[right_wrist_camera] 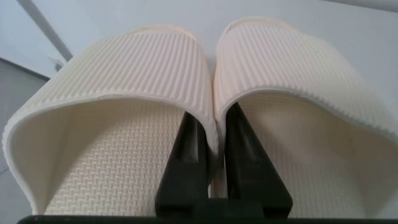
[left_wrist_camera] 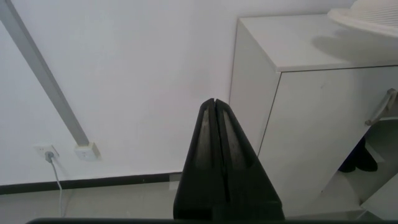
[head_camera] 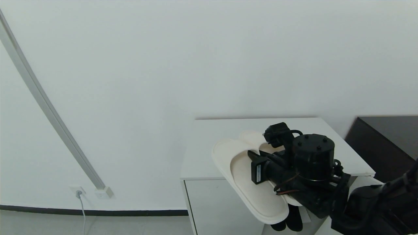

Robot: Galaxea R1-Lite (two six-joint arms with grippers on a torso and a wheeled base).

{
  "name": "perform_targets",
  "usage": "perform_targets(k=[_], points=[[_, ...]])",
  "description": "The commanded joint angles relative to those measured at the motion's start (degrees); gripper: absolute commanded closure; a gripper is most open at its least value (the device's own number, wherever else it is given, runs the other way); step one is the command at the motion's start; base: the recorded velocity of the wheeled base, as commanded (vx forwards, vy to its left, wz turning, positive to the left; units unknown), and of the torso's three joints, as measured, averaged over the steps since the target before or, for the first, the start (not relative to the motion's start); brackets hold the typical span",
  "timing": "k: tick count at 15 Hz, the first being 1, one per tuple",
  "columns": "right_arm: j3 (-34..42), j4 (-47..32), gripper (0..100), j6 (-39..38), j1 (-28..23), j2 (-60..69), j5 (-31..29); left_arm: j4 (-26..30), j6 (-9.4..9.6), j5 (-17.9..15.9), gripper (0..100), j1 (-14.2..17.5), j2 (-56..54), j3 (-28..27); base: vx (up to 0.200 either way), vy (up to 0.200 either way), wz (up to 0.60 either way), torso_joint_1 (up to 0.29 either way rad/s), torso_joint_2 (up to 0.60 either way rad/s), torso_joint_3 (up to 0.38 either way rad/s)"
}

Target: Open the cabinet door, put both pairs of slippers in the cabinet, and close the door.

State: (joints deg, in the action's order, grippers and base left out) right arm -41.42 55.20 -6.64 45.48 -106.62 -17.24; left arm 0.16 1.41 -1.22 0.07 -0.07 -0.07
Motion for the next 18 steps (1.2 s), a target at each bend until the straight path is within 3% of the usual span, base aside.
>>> perform_targets(k=[1,6,18], points=[[3.1,-0.18,100,0.23,0.04,5.63,1.15,0.02,-0.01,-0.01,100,0.01,0.07,-0.01,0.0,0.0,0.0,0.0,0.0,0.0],[6.0,-3.26,100,0.58,-0.4,10.29,1.59,0.02,-0.1,-0.01,100,0.01,0.07,-0.01,0.0,0.0,0.0,0.0,0.0,0.0],[6.97,-3.08,100,1.63,-0.22,9.5,1.51,0.02,-0.1,-0.01,100,0.01,0.07,-0.01,-0.2,0.0,0.0,0.002,0.0,0.003]])
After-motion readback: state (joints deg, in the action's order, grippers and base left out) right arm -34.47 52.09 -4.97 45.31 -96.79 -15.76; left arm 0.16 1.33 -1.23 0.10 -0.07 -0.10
